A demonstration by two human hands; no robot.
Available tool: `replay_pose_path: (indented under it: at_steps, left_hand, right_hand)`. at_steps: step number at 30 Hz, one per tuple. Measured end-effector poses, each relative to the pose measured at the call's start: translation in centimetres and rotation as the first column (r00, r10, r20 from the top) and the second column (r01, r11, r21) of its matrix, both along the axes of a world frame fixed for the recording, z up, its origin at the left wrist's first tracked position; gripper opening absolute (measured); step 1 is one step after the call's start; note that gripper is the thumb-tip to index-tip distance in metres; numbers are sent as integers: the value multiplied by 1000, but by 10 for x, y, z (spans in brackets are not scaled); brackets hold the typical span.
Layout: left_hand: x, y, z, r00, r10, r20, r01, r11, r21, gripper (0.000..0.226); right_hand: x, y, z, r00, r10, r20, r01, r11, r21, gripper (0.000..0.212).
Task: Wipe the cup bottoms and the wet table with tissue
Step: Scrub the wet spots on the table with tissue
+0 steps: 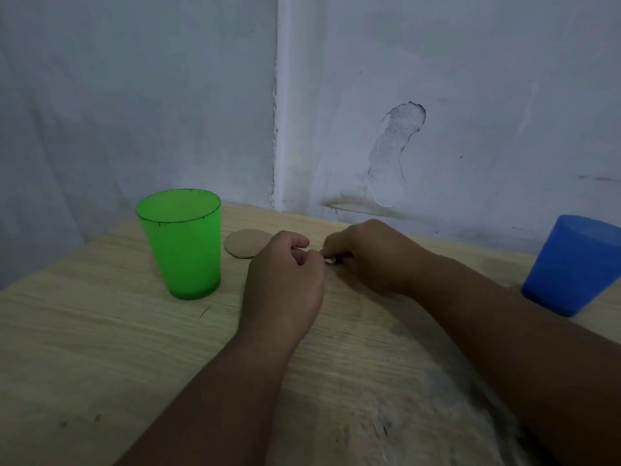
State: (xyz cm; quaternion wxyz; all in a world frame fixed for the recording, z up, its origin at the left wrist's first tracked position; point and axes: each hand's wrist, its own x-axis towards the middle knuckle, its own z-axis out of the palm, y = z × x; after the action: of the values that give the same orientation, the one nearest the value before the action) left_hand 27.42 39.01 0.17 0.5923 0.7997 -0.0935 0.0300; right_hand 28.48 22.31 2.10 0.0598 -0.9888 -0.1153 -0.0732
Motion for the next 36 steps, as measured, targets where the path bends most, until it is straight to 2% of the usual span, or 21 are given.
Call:
replay_pose_path:
  at_steps: [2,4,7,11,15,19,21,29,33,36]
  left_hand:
    - [0,0,0,1000,-2,0,2,1000,6,24]
    - [0,1,0,1000,-5,-2,5,1000,10,25]
    - [-1,1,-1,1000,-6,3,6,1000,8,25]
    - [1,1,0,1000,3,15,-3,1000,14,25]
    - [-2,1,0,1000,6,9,-6,1000,8,26]
    - [-2,1,1,1000,4,3,-4,1000,4,25]
    - [-1,1,1,1000,5,5,-5,1000,6,25]
    - [-1,1,-1,1000,3,12,-3,1000,28,25]
    - [-1,0,0,1000,3,15,-4,1000,28,25]
    - [-1,0,0,1000,0,15,-1,1000,31,25]
  right_hand:
    - [-11,-7,7,1000,-20,-1,20,999,34,30]
    - [-14,-14,9,988,-148,45,143,986,91,31]
    - [-8,-18,2,941,-330,76,325,943,72,24]
    - [-12,-1,-2,957,-290,24,291,956,-45,25]
    - [-32,10,4,970,-242,22,242,970,15,29]
    - [-35,-2,6,921,-376,104,366,925,102,32]
    - [-31,-3,2,909,-410,81,403,911,88,33]
    - [-36,20,4,959,-282,-12,281,959,-24,30]
    - [-42,14,14,953,-290,-84,300,943,147,31]
    - [-43,10,16,948,-310,-70,318,934,164,29]
